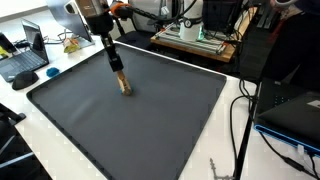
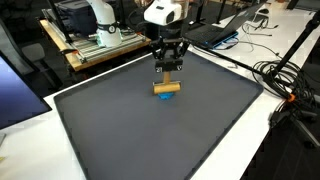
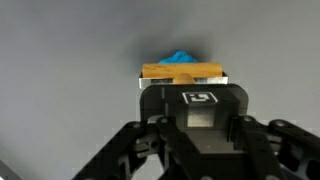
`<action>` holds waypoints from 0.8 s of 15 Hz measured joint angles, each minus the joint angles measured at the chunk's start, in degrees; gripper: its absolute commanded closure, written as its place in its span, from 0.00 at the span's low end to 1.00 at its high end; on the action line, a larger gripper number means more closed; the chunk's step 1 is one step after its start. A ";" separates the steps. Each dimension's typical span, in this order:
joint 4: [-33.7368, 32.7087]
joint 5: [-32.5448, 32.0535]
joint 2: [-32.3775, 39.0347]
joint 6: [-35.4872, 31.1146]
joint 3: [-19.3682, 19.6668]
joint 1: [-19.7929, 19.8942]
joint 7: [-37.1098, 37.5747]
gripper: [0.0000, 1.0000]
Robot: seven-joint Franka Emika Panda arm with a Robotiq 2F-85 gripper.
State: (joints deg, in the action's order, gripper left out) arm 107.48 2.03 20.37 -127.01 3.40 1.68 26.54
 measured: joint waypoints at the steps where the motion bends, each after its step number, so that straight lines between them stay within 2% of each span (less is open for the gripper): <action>1: 0.00 0.03 0.02 0.03 0.00 0.00 0.00 0.78; 12: -0.48 1.08 0.53 1.23 0.00 0.06 -0.74 0.78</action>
State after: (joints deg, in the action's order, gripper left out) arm 107.00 3.11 20.89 -125.77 3.40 1.74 25.79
